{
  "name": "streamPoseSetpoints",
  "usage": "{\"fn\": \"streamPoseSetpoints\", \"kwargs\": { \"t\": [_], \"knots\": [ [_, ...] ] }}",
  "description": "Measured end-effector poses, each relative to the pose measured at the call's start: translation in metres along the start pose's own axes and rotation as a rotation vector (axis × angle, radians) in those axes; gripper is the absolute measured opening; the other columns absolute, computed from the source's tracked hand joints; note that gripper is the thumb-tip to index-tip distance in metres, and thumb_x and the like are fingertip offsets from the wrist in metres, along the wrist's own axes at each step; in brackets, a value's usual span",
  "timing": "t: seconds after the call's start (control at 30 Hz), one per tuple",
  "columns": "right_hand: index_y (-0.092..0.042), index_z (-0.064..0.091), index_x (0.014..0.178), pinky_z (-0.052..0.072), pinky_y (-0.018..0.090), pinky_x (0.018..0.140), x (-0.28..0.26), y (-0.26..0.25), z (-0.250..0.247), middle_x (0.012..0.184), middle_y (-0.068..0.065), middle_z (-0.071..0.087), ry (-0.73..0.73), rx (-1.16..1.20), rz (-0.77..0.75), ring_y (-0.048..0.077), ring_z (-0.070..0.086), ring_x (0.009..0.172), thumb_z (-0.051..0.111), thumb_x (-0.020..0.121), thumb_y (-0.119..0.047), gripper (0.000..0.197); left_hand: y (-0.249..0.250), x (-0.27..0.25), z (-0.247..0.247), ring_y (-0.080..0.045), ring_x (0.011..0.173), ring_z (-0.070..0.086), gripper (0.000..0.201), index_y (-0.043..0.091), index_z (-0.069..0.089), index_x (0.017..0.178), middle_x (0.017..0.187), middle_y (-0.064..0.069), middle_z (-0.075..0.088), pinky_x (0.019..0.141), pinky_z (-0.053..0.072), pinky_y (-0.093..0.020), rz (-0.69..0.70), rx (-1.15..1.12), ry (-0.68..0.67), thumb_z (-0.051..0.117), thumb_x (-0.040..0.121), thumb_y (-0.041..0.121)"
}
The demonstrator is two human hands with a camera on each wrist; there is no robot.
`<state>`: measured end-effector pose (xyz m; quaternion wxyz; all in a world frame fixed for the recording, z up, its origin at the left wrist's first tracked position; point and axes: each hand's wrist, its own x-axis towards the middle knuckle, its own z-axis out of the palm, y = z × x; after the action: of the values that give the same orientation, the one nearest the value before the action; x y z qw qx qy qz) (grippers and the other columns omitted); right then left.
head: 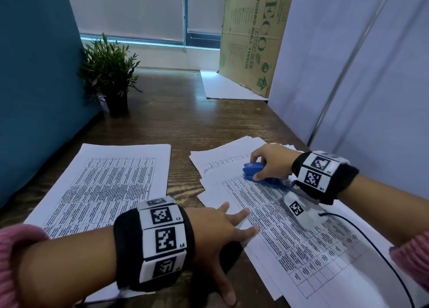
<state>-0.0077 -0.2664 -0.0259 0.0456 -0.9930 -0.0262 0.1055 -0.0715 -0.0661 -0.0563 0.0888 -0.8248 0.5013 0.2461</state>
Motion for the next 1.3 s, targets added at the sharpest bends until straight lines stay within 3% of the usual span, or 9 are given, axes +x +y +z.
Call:
{"fn": "streamPoseSetpoints", "kwargs": {
  "t": [0.1,0.23,0.37,0.5,0.63,0.9,1.03,1.13,1.3],
  "knots": [
    [-0.021,0.058,0.117,0.04,0.027,0.082,0.001,0.002,0.006,0.112,0.0,0.058,0.057,-0.096,-0.031,0.018,0.052,0.099,0.071,0.078,-0.03,0.042,0.0,0.0,0.0,-0.03,0.145,-0.011,0.112,0.042,-0.006,0.147,0.155,0.009,-0.021,0.115,0.015,-0.057,-0.002,-0.01,0.002,0.069,0.067,0.064],
    [-0.029,0.058,0.117,0.043,0.033,0.09,0.0,-0.022,0.012,0.112,-0.002,0.057,0.151,-0.121,-0.324,0.017,0.049,0.107,0.061,0.087,-0.026,0.03,-0.001,-0.001,-0.001,-0.029,0.144,-0.012,0.112,0.042,-0.007,0.147,0.155,0.01,-0.022,0.115,0.014,-0.056,0.005,-0.012,0.0,0.069,0.067,0.063],
    [-0.024,0.065,0.11,0.041,0.03,0.082,0.004,-0.048,0.018,0.111,-0.003,0.062,0.108,-0.327,-0.51,0.017,0.05,0.109,0.055,0.092,-0.023,0.021,-0.001,-0.001,-0.002,-0.03,0.145,-0.01,0.111,0.042,-0.006,0.147,0.155,0.009,-0.022,0.115,0.015,-0.055,0.012,-0.011,-0.001,0.07,0.068,0.062],
    [-0.014,0.07,0.094,0.05,0.032,0.072,0.01,-0.062,0.021,0.099,0.002,0.066,0.082,-0.538,-0.602,0.022,0.058,0.097,0.054,0.09,-0.016,0.016,-0.002,-0.002,-0.003,-0.033,0.144,-0.009,0.111,0.04,-0.004,0.148,0.155,0.006,-0.021,0.115,0.016,-0.057,0.02,-0.003,-0.001,0.07,0.069,0.061],
    [-0.004,0.064,0.103,0.045,0.034,0.07,0.008,-0.07,0.021,0.106,0.01,0.063,0.07,-0.749,-0.656,0.026,0.055,0.102,0.044,0.094,-0.007,0.022,-0.002,-0.001,-0.003,-0.035,0.144,-0.008,0.11,0.038,-0.004,0.149,0.156,0.004,-0.02,0.114,0.016,-0.058,0.021,0.001,-0.004,0.07,0.069,0.06],
    [-0.003,0.058,0.115,0.038,0.029,0.071,0.008,-0.07,0.028,0.116,0.011,0.057,0.039,-0.736,-0.637,0.026,0.053,0.108,0.037,0.097,-0.005,0.028,-0.001,0.0,-0.003,-0.034,0.144,-0.007,0.11,0.038,-0.004,0.148,0.156,0.004,-0.019,0.113,0.018,-0.058,0.017,0.011,-0.005,0.069,0.069,0.062],
    [-0.007,0.061,0.1,0.044,0.033,0.073,0.014,-0.06,0.027,0.102,0.01,0.061,0.02,-0.477,-0.53,0.026,0.058,0.09,0.047,0.093,-0.011,0.017,0.0,-0.001,-0.004,-0.032,0.145,-0.008,0.11,0.04,-0.004,0.148,0.156,0.006,-0.019,0.113,0.02,-0.057,0.009,0.003,-0.004,0.069,0.069,0.062],
    [-0.011,0.061,0.087,0.042,0.029,0.069,0.016,-0.054,0.025,0.088,0.004,0.062,0.036,-0.364,-0.501,0.019,0.05,0.076,0.053,0.084,-0.004,0.011,0.0,-0.002,-0.004,-0.033,0.144,-0.007,0.11,0.039,-0.004,0.148,0.156,0.005,-0.02,0.114,0.018,-0.058,0.016,0.002,-0.007,0.069,0.069,0.062],
    [-0.017,0.053,0.081,0.043,0.026,0.068,0.016,-0.058,0.024,0.084,-0.002,0.054,-0.018,-0.354,-0.44,0.017,0.05,0.076,0.061,0.081,-0.003,0.015,-0.001,-0.002,-0.004,-0.033,0.144,-0.007,0.111,0.039,-0.004,0.148,0.156,0.005,-0.019,0.114,0.017,-0.058,0.021,-0.004,0.001,0.069,0.069,0.062]
  ]
}}
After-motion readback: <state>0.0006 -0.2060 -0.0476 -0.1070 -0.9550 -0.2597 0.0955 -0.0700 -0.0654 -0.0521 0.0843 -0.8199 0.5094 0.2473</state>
